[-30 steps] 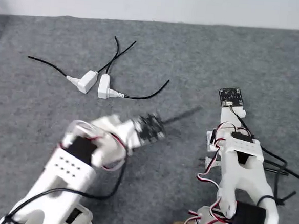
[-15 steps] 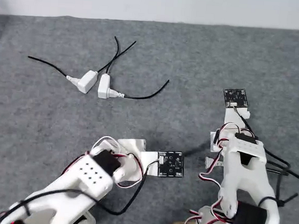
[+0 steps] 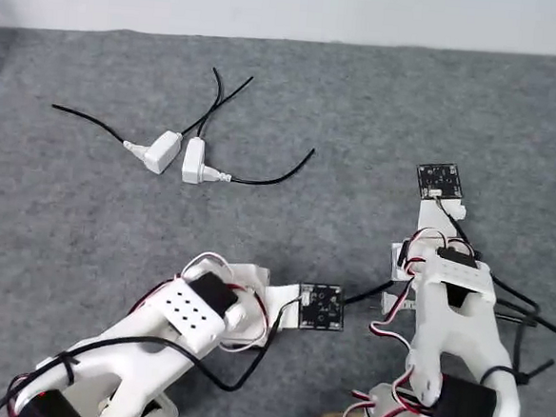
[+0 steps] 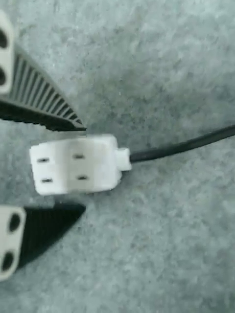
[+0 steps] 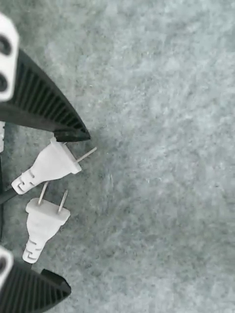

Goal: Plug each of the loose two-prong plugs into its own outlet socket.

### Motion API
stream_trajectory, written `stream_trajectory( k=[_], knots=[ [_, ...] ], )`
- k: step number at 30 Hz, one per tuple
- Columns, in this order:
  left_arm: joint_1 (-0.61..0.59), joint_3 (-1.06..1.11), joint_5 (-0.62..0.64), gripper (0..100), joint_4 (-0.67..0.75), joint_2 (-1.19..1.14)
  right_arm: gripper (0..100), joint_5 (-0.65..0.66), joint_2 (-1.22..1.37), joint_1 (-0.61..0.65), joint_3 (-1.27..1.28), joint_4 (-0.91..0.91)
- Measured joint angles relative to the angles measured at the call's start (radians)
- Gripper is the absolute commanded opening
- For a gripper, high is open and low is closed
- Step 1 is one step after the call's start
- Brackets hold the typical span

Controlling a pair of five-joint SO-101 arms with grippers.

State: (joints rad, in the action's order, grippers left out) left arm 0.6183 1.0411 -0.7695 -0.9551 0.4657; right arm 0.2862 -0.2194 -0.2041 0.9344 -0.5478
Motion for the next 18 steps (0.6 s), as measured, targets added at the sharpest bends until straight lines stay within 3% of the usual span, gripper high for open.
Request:
stream_trajectory(
  k=[9,13,18],
  knots=[
    [0.002,-0.279,0.0,28,-0.276,0.0,40.1,0.0,0.0,0.0,0.0,0.0],
    [0.002,-0.46,0.005,28,-0.466,0.015,40.1,0.0,0.0,0.0,0.0,0.0],
    [-0.011,-0.792,0.141,28,-0.647,0.146,40.1,0.0,0.0,0.0,0.0,0.0]
  ],
)
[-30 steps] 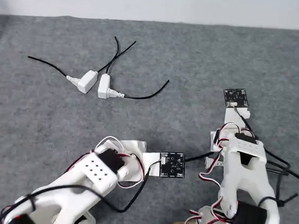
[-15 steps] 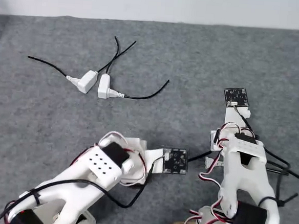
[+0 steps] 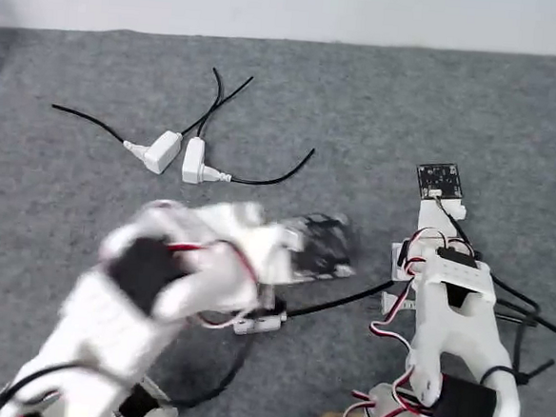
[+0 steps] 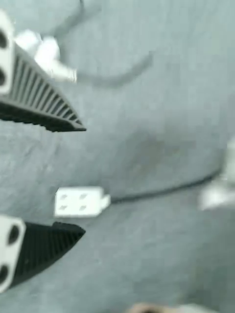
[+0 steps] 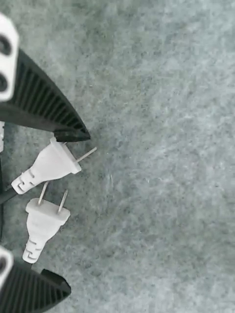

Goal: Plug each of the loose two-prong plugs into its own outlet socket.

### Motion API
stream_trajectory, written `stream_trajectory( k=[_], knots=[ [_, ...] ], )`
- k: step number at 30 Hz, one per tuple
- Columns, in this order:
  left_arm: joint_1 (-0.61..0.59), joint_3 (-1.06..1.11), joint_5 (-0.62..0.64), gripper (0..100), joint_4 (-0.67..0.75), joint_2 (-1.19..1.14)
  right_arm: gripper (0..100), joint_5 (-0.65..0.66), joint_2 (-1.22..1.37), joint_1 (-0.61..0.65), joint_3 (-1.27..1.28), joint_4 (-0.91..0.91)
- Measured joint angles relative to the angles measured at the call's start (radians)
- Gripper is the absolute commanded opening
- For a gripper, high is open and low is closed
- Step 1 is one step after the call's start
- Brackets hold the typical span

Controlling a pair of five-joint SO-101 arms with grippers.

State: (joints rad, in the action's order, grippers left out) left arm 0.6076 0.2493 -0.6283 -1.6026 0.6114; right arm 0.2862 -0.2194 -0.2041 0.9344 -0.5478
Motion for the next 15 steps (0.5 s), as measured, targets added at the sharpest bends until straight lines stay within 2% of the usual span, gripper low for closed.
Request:
stream_trajectory(
  k=[3,7,11,13,15],
  knots=[
    [-0.103,-0.094,0.1,28,-0.052,0.086,40.1,0.0,0.0,-0.002,0.0,-0.002],
    [-0.404,-0.043,0.23,28,-0.043,0.169,40.1,0.015,0.0,-0.031,-0.077,-0.095],
    [-0.763,0.176,0.272,28,0.051,0.265,40.1,0.078,0.0,-0.043,-0.264,-0.353],
    [-0.884,0.334,0.273,28,0.12,0.327,40.0,0.15,0.002,-0.043,-0.385,-0.511],
    [-0.948,0.519,0.273,28,0.198,0.396,40.0,0.261,0.006,-0.057,-0.494,-0.651]
  ],
)
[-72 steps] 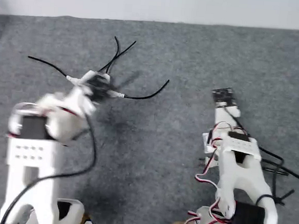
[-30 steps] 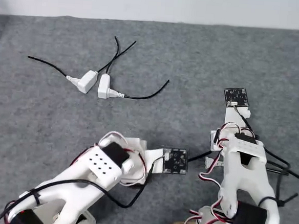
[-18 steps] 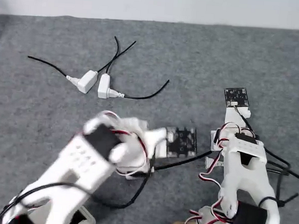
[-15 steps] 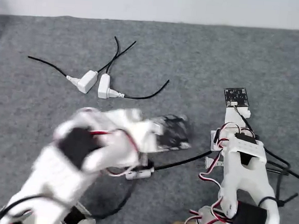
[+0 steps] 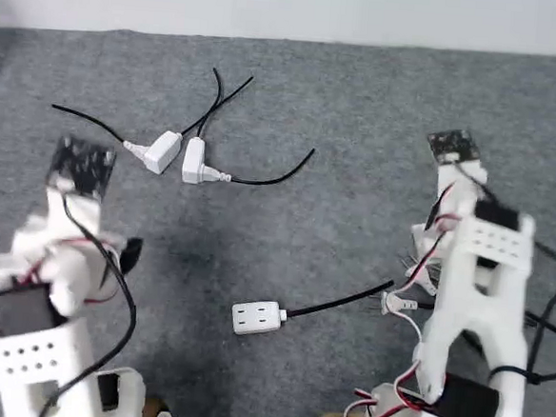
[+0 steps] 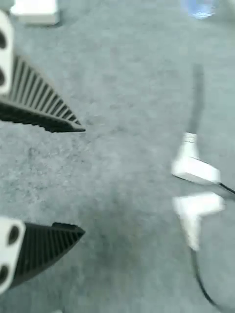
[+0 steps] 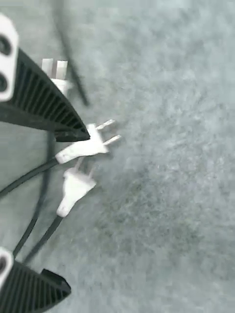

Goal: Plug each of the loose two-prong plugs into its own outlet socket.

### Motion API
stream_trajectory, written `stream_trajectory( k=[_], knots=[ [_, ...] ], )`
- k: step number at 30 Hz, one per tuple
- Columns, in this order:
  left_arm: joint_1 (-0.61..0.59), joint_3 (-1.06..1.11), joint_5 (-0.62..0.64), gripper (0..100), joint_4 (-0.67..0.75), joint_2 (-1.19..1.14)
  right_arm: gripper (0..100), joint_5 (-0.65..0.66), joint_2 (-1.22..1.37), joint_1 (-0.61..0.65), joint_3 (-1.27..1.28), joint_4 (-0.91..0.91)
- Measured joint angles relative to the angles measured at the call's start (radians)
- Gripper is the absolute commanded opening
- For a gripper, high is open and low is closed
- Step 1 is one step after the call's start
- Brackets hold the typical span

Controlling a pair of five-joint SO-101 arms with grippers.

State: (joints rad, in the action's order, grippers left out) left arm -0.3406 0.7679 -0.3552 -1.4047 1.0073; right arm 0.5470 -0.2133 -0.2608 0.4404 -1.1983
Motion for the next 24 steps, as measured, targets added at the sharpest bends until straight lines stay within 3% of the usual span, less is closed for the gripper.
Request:
stream_trajectory(
  k=[6,10,14,21,24],
  knots=[
    [-0.064,0.47,0.0,28,0.222,0.241,38.8,0.488,0.014,-0.091,-0.098,-0.097],
    [-0.072,0.626,0.003,28,0.287,0.385,22.0,0.795,0.08,-0.127,-0.089,-0.061],
    [-0.074,0.72,0.006,28,0.301,0.497,5.0,0.879,0.181,-0.144,-0.089,0.015],
    [-0.074,0.882,0.006,28,0.391,0.652,22.5,0.976,0.348,-0.19,-0.089,0.078],
    [-0.074,0.885,0.006,28,0.385,0.698,25.2,0.996,0.396,-0.201,-0.089,0.114]
  ],
)
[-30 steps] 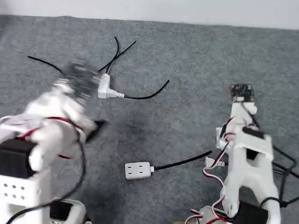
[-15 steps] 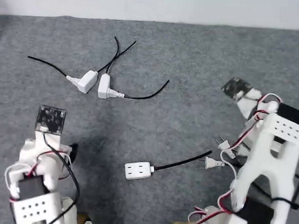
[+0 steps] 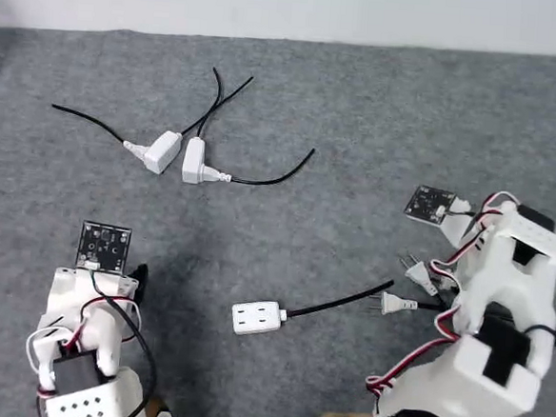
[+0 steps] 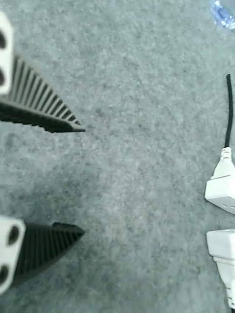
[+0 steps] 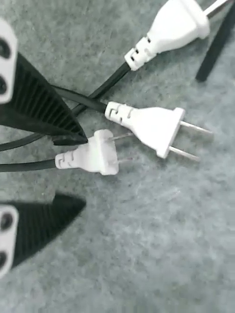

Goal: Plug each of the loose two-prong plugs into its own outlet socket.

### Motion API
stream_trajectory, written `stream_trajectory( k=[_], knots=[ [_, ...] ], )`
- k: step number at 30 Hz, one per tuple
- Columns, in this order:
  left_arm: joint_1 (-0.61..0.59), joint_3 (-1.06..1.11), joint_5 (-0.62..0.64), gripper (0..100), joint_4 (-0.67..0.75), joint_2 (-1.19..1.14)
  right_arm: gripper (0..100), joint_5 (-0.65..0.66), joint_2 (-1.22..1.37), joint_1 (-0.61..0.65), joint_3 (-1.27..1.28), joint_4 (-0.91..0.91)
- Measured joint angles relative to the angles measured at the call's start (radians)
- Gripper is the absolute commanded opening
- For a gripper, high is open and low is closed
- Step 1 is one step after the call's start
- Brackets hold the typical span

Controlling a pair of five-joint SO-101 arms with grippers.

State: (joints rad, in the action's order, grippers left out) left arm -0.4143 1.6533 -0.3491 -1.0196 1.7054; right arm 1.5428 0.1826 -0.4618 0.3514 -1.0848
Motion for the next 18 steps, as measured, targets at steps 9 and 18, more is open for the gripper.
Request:
stream_trajectory(
  k=[9,18],
  knots=[
    [0.017,0.026,-0.025,28,-0.008,0.035,24.7,0.038,0.02,-0.002,0.0,0.0],
    [0.021,0.026,-0.028,28,-0.008,0.035,22.1,0.075,0.009,-0.002,0.0,-0.149]
  ],
)
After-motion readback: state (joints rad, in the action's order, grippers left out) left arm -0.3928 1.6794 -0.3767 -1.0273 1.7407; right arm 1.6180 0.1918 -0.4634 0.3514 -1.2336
